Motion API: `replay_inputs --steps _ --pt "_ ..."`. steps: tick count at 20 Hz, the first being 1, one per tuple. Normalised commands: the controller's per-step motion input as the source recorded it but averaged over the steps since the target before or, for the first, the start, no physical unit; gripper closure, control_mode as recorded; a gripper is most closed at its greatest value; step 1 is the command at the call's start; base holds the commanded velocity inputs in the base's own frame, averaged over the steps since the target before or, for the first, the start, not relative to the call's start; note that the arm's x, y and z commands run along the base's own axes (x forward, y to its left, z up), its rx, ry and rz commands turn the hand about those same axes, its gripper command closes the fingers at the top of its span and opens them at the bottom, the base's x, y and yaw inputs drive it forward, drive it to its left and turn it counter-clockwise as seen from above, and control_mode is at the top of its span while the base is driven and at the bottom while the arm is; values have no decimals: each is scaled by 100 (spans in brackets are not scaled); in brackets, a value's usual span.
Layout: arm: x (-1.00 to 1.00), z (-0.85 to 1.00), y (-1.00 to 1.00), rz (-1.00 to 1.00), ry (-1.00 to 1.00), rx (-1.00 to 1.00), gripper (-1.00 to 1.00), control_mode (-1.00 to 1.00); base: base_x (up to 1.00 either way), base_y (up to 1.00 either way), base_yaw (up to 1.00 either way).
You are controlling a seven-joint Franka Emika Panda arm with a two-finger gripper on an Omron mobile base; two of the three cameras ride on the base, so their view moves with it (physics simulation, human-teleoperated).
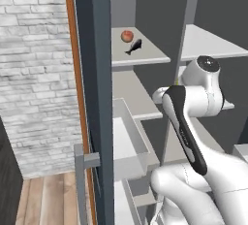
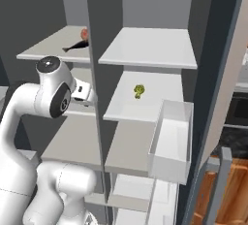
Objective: Pick up the frozen fish from the freezer, place it on any shelf in the fridge, and close the fridge and freezer doors when done.
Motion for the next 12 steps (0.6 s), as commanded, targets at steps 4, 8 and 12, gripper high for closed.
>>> replay_inputs --steps 4,8,12 --pt "0 0 0 0 0 0 -100 100 44 23 -1" --pt "-3 55 19 0 -5 0 -100 -100 0 4 0" --pt "-7 100 26 0 -15 0 -100 -100 0 0 0"
